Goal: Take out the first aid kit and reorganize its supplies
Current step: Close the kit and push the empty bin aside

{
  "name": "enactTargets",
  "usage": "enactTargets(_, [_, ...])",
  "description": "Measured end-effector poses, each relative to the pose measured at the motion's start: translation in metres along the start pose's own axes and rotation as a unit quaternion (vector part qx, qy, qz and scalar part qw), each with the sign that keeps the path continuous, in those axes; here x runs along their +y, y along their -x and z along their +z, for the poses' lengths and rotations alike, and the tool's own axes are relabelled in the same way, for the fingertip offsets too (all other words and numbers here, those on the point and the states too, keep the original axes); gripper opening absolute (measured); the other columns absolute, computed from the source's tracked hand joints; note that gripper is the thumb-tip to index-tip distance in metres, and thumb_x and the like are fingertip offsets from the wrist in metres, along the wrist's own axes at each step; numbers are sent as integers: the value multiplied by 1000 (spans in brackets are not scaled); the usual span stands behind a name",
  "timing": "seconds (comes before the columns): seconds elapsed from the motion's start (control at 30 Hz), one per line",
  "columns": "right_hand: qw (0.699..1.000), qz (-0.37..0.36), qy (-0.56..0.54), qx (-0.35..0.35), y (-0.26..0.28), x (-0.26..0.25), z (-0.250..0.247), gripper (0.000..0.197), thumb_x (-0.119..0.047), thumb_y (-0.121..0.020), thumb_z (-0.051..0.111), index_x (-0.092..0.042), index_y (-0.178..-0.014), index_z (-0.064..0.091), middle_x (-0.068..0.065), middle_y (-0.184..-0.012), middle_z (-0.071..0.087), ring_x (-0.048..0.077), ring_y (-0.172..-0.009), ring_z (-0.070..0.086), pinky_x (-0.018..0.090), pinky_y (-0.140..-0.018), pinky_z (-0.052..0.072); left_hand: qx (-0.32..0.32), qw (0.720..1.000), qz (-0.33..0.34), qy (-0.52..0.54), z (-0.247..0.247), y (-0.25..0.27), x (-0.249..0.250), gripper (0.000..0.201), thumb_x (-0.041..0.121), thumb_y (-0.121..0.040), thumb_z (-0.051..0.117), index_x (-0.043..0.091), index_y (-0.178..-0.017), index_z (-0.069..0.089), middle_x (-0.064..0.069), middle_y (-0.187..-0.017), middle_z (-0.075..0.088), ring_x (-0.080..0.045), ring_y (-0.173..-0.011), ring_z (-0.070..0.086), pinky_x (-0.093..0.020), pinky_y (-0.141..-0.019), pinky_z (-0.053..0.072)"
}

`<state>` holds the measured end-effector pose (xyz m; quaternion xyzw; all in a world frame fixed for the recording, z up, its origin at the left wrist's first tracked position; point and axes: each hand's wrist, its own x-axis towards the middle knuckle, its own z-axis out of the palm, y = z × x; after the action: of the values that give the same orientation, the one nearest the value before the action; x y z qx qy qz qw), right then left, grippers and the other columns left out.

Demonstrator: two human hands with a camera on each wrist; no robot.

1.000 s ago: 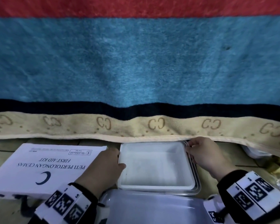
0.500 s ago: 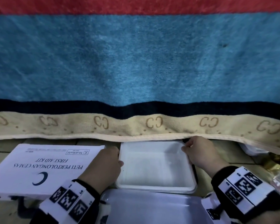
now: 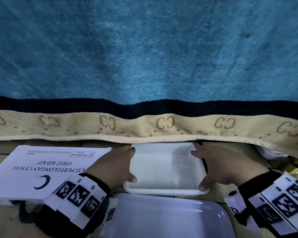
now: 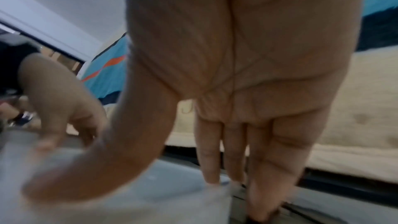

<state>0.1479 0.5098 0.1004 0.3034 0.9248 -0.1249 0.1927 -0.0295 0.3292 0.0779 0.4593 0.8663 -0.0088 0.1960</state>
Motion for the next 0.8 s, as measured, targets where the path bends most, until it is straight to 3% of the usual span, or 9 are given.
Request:
enactTargets(0.1, [998,-27,55,6,4,1,5,105,-45,-67,78,-32,-149,15,-16,-158,0,12,-142,22,28,-110,30,-14,1000,7,-12,-3,3,-1,107,38,-72,77,14,-150,7,3,-159,1,-15,-145,12,-25,-113,19])
enactTargets(0.23, [995,-32,94,-13,5,-4,5,101,-47,-73,73,-28,-150,11,-10,-158,-8,18,-142,23,34,-110,32,-1,999,-8,-53,1,2,5,98,39,-67,80,11,-143,25,-1,-148,29,-21,-133,34,-33,-105,37])
enactTargets(0.47, [998,-27,43,-33,7,0,10,102,-42,-76,72,-28,-151,3,-16,-155,-18,14,-146,11,36,-116,24,-15,999,-7,-51,1,2,5,92,39,-68,79,10,-140,29,0,-142,33,-23,-128,33,-32,-100,38])
enactTargets(0.53, [999,-25,35,-30,8,-1,9,102,-40,-77,71,-28,-151,2,-17,-155,-19,14,-146,10,36,-116,23,-11,999,-10,-49,0,2,6,87,40,-67,80,11,-134,35,0,-137,37,-22,-125,33,-33,-99,40])
enactTargets(0.67, [999,-22,27,-31,7,-7,8,102,-35,-77,73,-22,-151,5,-12,-156,-19,13,-145,16,30,-113,29,-4,1000,-14,-14,-1,5,5,88,35,-68,81,8,-138,35,-3,-144,32,-24,-131,32,-36,-105,37])
enactTargets(0.8, [999,10,-8,-33,15,-7,5,103,-36,-71,77,-25,-151,12,-16,-157,-8,9,-145,12,27,-115,24,25,1000,-4,-5,1,14,5,68,28,-74,78,5,-130,47,-7,-141,39,-24,-128,40,-38,-103,40])
